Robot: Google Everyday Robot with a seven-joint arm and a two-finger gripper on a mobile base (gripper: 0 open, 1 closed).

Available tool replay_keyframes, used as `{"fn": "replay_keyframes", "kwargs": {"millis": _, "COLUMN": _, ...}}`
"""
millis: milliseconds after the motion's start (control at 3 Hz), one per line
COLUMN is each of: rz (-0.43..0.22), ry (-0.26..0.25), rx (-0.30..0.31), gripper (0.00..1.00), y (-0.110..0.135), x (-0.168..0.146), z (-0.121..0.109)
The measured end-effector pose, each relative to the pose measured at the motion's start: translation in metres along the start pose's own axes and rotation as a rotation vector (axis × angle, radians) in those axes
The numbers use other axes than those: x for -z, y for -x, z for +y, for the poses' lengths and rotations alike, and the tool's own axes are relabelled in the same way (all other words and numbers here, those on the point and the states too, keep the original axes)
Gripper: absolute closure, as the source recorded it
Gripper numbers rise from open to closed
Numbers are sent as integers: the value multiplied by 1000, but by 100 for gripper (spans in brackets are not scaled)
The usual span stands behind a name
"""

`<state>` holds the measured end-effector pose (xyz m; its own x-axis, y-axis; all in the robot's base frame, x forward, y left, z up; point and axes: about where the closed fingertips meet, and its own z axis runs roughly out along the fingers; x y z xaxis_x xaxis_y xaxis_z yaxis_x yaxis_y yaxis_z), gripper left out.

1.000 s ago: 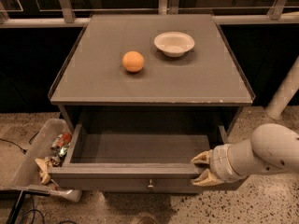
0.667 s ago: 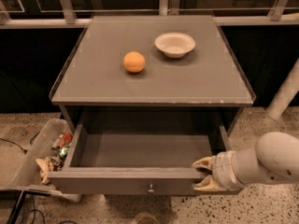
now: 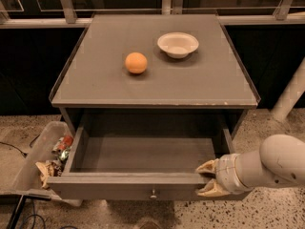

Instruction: Open top drawer

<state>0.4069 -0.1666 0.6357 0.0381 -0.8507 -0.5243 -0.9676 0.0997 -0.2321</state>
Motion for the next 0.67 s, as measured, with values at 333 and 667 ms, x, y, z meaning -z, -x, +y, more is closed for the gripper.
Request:
{"fn": "replay_keyframes", "kwargs": {"millis": 333, "rz": 0, "ry": 0, "rx": 0, "gripper": 58, "y": 0, "x": 0, "z": 0}}
{"fn": "replay_keyframes", "kwargs": {"millis": 667, "rz": 0, "ry": 0, "rx": 0, "gripper": 35, "y": 0, "x": 0, "z": 0}}
